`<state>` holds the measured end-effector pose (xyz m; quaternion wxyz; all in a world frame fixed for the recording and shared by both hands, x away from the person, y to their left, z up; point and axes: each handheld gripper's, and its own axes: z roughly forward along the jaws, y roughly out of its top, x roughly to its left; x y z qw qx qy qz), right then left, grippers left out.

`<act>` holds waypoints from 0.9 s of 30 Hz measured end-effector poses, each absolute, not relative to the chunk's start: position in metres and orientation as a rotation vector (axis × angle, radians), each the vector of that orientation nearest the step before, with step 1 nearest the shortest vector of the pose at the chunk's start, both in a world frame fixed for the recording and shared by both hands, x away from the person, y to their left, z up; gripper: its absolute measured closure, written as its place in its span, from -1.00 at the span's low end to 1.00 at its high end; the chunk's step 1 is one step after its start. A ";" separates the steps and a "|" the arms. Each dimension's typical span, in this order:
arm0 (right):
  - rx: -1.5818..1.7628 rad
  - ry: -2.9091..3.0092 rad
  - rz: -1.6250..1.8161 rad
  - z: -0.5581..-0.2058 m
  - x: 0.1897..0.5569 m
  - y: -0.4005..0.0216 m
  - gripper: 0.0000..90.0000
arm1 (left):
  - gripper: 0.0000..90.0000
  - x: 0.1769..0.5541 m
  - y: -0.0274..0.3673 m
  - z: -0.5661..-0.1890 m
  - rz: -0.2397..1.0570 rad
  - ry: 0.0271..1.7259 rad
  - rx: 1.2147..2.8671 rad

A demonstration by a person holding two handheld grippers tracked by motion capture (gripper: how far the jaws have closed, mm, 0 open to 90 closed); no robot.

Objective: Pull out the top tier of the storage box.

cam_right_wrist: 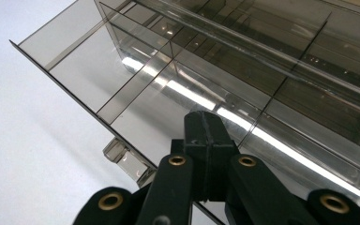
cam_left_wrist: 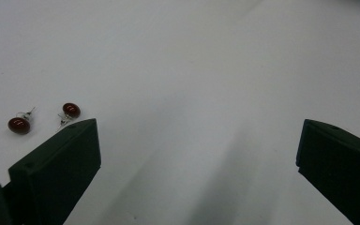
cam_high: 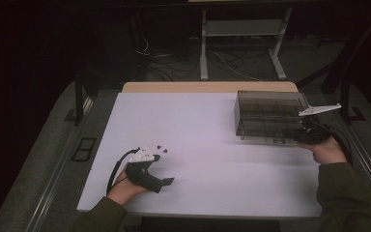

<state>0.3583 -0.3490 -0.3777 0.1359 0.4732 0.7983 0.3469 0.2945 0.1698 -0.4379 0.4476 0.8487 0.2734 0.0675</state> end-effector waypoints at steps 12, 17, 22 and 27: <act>1.368 2.318 1.007 -0.378 0.353 -0.350 0.98 | -1.00 0.294 0.170 -0.438 0.167 0.676 2.099; 1.366 2.325 1.006 -0.379 0.350 -0.350 0.98 | -1.00 0.294 0.170 -0.438 0.167 0.675 2.099; 1.365 2.332 1.002 -0.379 0.348 -0.349 0.98 | -1.00 0.294 0.170 -0.438 0.169 0.676 2.093; 1.360 2.334 0.996 -0.379 0.346 -0.349 0.98 | -1.00 0.294 0.171 -0.437 0.169 0.675 2.095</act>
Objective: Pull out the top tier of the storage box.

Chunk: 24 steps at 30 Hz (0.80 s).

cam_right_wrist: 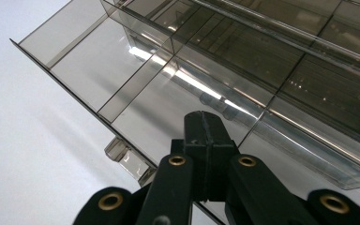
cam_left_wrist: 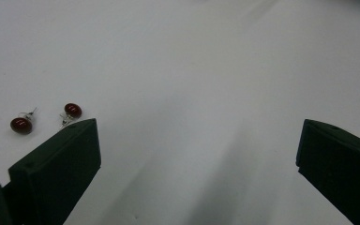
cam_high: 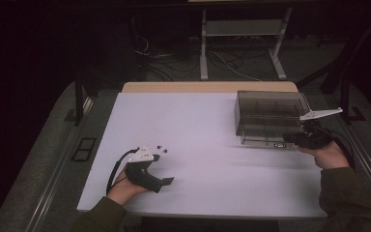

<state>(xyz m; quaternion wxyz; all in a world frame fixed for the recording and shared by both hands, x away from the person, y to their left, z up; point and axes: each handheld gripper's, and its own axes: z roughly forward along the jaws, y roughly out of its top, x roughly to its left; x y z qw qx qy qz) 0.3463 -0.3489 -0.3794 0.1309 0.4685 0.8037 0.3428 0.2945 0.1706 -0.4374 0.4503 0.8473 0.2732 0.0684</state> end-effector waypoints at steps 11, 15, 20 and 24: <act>1.307 2.296 1.118 -0.364 0.340 -0.343 0.97 | -1.00 0.296 0.171 -0.438 0.165 0.668 2.093; 1.277 2.305 1.155 -0.362 0.336 -0.338 0.87 | -1.00 0.295 0.170 -0.438 0.163 0.669 2.091; 1.246 2.299 1.207 -0.360 0.329 -0.331 0.41 | -1.00 0.296 0.170 -0.438 0.162 0.669 2.093; 1.211 2.319 1.245 -0.360 0.323 -0.320 0.11 | -1.00 0.296 0.170 -0.438 0.165 0.670 2.099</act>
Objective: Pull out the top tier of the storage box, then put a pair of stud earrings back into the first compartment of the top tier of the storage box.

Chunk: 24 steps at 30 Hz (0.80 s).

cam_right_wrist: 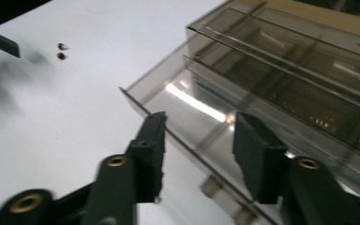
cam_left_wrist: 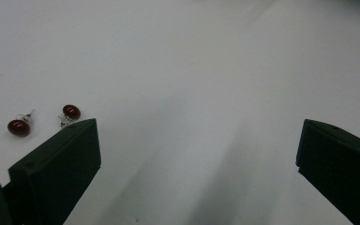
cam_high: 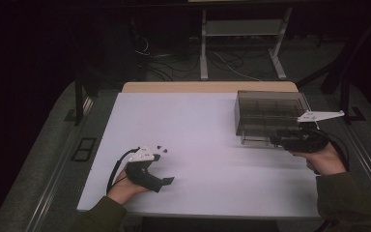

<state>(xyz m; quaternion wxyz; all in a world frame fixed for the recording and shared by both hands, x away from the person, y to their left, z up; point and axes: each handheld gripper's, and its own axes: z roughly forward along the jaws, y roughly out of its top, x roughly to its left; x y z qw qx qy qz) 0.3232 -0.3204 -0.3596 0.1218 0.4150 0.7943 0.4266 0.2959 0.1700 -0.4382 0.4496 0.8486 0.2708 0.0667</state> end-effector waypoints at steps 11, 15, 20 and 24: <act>1.130 2.344 1.283 -0.367 0.309 -0.305 -0.16 | -1.00 0.294 0.168 -0.437 0.168 0.670 2.097; 1.096 2.339 1.315 -0.368 0.303 -0.302 -0.22 | -1.00 0.294 0.169 -0.437 0.172 0.663 2.107; 1.053 2.339 1.350 -0.371 0.294 -0.296 -0.28 | -1.00 0.294 0.169 -0.437 0.170 0.667 2.102; 1.028 2.351 1.349 -0.380 0.287 -0.291 -0.34 | -1.00 0.293 0.169 -0.437 0.169 0.661 2.111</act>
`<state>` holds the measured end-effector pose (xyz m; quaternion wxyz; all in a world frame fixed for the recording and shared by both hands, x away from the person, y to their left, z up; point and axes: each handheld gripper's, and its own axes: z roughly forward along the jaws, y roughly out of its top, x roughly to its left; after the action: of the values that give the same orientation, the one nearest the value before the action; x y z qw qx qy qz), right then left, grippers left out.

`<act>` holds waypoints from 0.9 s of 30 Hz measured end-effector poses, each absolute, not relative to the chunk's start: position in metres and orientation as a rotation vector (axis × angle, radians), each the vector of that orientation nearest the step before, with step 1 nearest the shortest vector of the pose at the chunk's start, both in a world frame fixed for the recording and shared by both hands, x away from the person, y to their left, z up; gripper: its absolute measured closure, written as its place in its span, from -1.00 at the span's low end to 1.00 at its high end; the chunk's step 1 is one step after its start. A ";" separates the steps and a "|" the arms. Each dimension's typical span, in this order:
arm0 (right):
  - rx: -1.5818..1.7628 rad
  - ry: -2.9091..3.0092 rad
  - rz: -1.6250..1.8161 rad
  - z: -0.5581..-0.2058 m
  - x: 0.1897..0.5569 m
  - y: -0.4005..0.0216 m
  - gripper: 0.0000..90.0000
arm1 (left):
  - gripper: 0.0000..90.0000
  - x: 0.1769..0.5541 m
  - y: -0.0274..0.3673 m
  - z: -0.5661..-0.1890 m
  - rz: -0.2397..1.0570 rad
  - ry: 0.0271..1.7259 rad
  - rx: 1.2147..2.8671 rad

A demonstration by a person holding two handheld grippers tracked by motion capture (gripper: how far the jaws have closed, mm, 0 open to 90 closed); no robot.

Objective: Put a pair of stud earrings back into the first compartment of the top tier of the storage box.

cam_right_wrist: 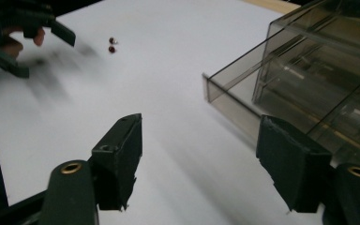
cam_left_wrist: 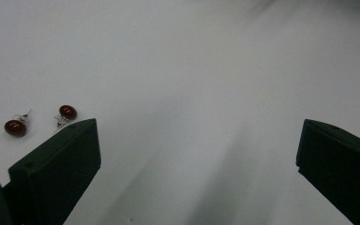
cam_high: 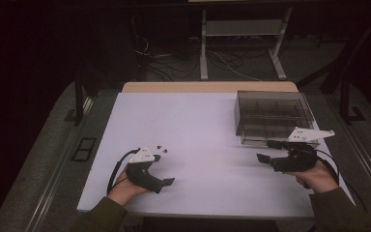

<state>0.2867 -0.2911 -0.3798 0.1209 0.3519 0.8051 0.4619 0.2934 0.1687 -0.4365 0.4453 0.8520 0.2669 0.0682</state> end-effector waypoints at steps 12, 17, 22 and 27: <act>1.008 2.373 1.336 -0.406 0.271 -0.279 -0.57 | -1.00 0.293 0.168 -0.437 0.166 0.660 2.101; 1.016 2.378 1.318 -0.419 0.266 -0.278 -0.62 | -1.00 0.294 0.167 -0.437 0.165 0.657 2.100; 1.037 2.388 1.277 -0.431 0.264 -0.276 -0.77 | -1.00 0.294 0.166 -0.435 0.169 0.662 2.096; 1.034 2.383 1.288 -0.436 0.265 -0.274 -0.77 | -1.00 0.296 0.166 -0.435 0.171 0.664 2.083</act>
<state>0.2647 -0.2742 -0.4357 0.1210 0.3539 0.8159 0.4410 0.2961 0.1662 -0.4350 0.4567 0.8451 0.2693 0.0693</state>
